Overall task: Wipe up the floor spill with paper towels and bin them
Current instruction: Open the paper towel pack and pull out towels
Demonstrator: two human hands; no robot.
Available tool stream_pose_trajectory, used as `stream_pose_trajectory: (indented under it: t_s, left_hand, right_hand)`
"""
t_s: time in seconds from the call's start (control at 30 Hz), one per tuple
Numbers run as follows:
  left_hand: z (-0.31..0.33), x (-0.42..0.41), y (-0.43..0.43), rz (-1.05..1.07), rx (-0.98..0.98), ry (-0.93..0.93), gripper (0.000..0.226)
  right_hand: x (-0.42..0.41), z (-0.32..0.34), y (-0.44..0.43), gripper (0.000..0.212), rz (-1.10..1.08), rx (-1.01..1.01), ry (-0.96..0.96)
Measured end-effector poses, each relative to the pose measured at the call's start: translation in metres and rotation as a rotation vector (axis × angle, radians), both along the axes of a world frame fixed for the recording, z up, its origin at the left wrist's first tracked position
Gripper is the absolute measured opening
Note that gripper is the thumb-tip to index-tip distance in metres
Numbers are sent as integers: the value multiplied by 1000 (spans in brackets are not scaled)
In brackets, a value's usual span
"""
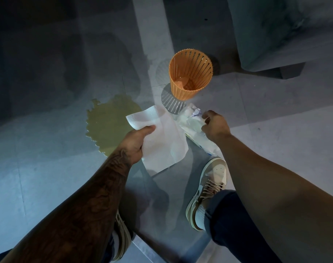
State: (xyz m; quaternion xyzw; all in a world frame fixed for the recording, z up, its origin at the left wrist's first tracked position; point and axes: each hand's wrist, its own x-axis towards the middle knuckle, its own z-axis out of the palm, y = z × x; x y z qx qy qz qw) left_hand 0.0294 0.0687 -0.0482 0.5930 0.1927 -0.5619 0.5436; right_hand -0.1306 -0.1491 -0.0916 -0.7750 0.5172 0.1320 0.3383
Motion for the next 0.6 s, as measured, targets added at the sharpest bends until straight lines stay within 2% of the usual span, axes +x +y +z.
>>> stream_pose_trajectory:
  t_s: [0.07,0.23,0.4,0.47,0.6]
  left_hand:
    - [8,0,-4,9,6,-28,29]
    - [32,1,-14,-6,-11,-102,26]
    - [59,0,-23,-24,-14,-146,26]
    - [67,0,-24,-35,2,-156,25]
    - [78,-3,-19,-49,24,-193,24]
  right_hand:
    - [-5,15,-4,34,3,23,-40]
    - [-8,51,-17,17,14,20,-93]
    - [-4,86,-30,16,45,5,-49]
    - [0,100,-34,19,-6,-35,-73]
    - [0,118,-36,27,-23,-13,14]
